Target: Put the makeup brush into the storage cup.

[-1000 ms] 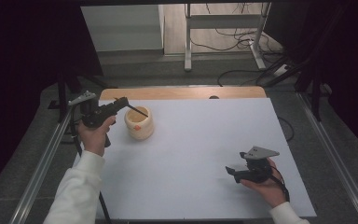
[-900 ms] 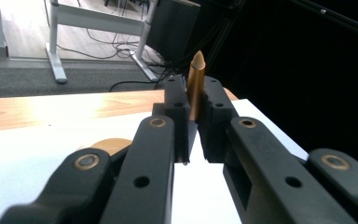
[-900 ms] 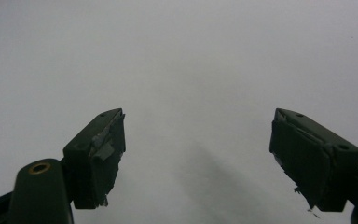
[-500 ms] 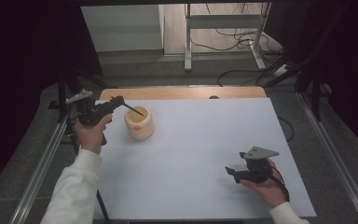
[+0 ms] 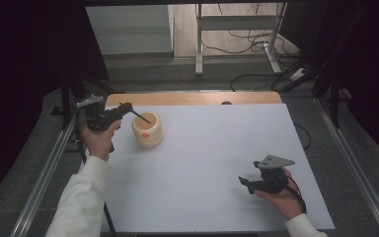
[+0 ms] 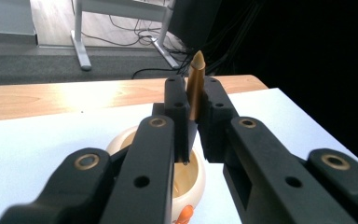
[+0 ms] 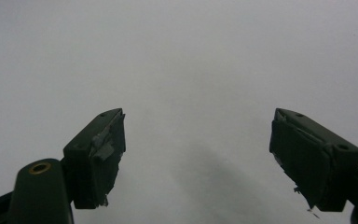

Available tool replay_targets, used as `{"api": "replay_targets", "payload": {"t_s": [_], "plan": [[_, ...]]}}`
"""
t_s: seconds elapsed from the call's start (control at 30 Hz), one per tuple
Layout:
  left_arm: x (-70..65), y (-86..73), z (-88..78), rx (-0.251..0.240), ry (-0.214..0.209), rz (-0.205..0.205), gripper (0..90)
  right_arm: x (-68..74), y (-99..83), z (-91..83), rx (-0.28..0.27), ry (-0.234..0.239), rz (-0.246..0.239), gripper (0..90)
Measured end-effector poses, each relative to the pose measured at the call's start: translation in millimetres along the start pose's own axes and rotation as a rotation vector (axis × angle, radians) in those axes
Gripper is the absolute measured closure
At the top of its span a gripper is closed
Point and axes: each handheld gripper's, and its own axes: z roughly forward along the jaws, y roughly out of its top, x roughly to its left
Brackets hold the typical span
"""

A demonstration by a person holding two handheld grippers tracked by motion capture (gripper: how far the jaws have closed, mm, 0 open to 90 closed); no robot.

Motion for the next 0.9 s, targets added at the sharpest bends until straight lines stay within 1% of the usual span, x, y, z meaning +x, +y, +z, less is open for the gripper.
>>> {"api": "replay_targets", "payload": {"t_s": [0.17, 0.3, 0.9], "plan": [[1.5, -2.4, 8.6, 0.03, 0.017, 0.009, 83.7, 0.1, -0.2, 0.1, 0.001, 0.0, 0.001, 18.9], [2.2, -3.4, 12.1, 0.04, 0.02, 0.012, 83.6, 0.0, -0.4, 0.2, 0.004, 0.001, -0.001, 18.9], [7.0, -14.1, 27.4, 0.08, 0.025, -0.003, 83.6, 0.0, -0.5, 0.6, 0.006, -0.003, -0.002, 18.9]]}}
